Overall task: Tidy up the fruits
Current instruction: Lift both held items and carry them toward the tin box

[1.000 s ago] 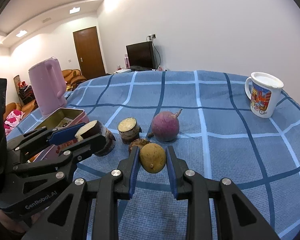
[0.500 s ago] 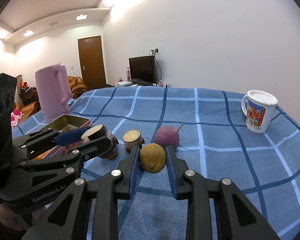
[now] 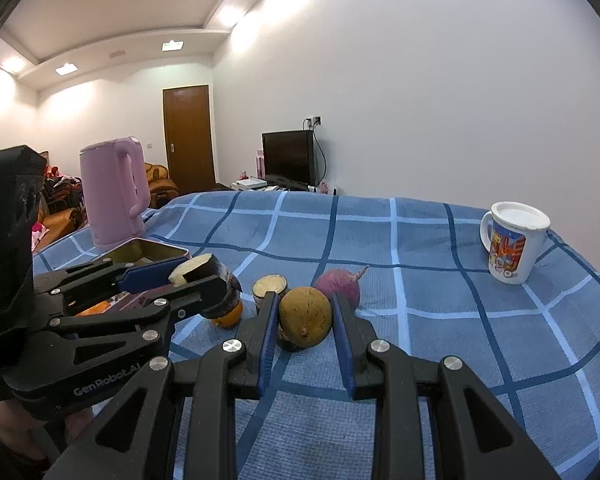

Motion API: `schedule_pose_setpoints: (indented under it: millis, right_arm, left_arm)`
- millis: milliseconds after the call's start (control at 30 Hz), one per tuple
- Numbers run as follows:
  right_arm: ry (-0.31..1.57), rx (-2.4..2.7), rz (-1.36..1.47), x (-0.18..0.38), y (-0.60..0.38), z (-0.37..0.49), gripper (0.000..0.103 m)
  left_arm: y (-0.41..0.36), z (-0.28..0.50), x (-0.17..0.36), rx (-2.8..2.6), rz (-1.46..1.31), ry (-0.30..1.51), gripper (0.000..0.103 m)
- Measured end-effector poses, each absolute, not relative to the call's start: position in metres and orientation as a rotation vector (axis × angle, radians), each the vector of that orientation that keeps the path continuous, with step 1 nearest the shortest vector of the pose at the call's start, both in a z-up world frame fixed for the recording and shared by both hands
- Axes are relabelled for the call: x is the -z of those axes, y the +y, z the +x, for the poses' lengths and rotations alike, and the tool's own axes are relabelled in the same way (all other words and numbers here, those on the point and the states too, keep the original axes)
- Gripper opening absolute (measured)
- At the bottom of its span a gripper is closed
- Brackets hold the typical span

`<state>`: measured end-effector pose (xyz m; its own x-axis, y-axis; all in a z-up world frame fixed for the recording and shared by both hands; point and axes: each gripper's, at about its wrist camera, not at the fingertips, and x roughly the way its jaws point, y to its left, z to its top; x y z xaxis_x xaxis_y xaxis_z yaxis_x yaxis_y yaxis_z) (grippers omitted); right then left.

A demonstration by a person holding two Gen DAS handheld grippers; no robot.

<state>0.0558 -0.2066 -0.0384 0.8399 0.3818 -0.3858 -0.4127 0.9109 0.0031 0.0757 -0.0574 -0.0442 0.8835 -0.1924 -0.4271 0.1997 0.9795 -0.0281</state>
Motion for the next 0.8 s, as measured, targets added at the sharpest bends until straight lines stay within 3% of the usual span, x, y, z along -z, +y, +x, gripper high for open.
schedule_pose_setpoints:
  millis: [800]
  right_arm:
    - [0.294,-0.432,-0.093,0.033,-0.21,0.041,0.028]
  left_arm:
    - [-0.055,0.056,0.037,0.168,0.018,0.334,0.04]
